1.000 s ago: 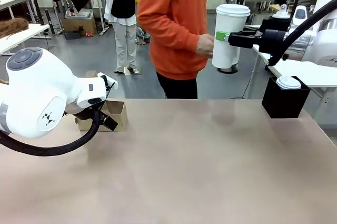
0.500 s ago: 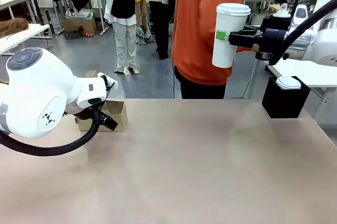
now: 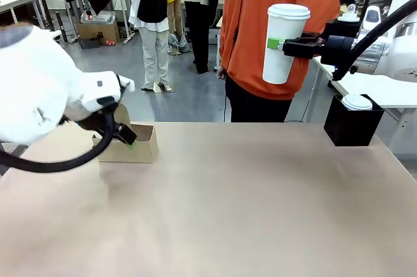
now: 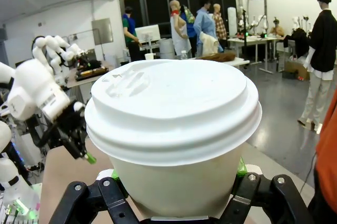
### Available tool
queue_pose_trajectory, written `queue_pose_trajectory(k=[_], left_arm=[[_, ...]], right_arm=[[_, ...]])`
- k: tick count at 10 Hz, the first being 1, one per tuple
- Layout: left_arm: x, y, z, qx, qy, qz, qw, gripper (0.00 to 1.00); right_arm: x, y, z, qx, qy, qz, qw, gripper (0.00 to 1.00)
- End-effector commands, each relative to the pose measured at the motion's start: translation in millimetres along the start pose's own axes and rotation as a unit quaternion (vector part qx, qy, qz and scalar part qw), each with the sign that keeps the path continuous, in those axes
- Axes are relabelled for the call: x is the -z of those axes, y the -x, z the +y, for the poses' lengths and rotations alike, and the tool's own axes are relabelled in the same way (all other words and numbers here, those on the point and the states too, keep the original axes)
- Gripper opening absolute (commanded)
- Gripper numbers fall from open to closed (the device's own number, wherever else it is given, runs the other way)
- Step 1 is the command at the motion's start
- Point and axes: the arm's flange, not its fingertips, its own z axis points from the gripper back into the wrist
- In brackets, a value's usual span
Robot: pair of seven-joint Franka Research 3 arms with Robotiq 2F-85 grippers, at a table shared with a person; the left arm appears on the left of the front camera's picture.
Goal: Pour a drink into a cup and package it in a carrier.
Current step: Position the Cup Carrier in the center of the table.
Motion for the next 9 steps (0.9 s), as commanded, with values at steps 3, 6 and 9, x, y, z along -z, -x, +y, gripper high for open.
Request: queue_pose_trajectory(k=[3,6,9], left_arm=[[-55,-66,18,-0.082,-0.002,0.054,0.995,1.00],[-47,-125,27,-0.147,-0.015,0.090,0.985,1.00],[-22,-145,43,-0.188,-0.030,0.119,0.974,1.00]], right_arm=[[2,-6,1,-0.007,0.007,0.002,1.000,0.82],[2,-6,1,-0.007,0.007,0.002,1.000,0.82],[2,-6,1,-0.007,0.007,0.002,1.000,0.82]])
